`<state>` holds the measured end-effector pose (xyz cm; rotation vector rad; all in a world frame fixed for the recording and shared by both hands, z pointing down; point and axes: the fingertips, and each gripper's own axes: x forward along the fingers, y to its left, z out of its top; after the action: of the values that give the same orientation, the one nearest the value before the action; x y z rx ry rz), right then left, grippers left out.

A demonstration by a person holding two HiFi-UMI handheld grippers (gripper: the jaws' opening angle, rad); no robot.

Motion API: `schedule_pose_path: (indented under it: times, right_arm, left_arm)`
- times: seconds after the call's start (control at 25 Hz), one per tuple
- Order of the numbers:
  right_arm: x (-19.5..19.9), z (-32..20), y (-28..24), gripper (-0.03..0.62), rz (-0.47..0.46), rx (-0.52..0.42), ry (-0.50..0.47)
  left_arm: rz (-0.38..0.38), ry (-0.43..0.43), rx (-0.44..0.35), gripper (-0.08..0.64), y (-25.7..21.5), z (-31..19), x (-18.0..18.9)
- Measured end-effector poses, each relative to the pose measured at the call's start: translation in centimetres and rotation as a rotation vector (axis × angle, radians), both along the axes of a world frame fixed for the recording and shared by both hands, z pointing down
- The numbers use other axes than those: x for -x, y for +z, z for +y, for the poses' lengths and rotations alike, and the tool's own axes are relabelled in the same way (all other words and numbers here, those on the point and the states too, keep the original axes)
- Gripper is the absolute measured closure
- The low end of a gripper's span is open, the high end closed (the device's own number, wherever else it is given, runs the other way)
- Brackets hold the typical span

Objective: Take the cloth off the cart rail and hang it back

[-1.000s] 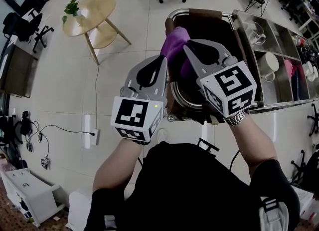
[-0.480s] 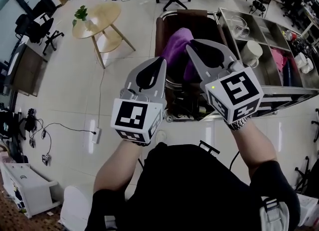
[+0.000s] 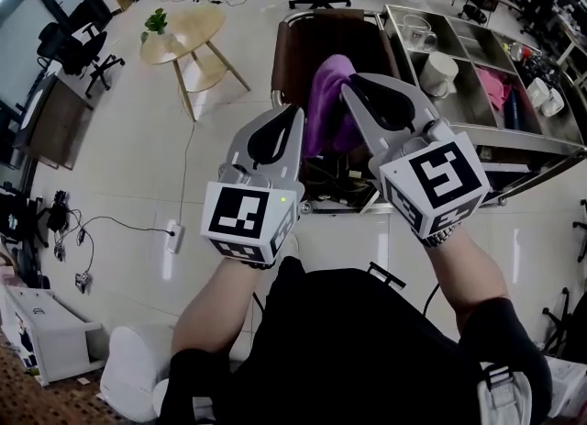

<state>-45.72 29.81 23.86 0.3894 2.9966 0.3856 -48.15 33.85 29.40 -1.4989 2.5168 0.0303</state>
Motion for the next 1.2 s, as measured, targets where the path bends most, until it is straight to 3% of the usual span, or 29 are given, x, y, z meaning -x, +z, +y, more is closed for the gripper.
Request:
schedule_pose_path:
  times: [0.48,1.2]
  right_arm:
    - [-6.0,0.6,0.7,0.561,-0.004,0.034,0.008]
    - [-5.3,3.1,2.6,0.561,0.037,0.065,0.115]
  left_arm:
    - [-0.016,0.023,0.011,0.557,-1.0,0.3,-5.1]
    - [-0.030,0.135,0.027,0.557,-1.7,2.2,-4.3]
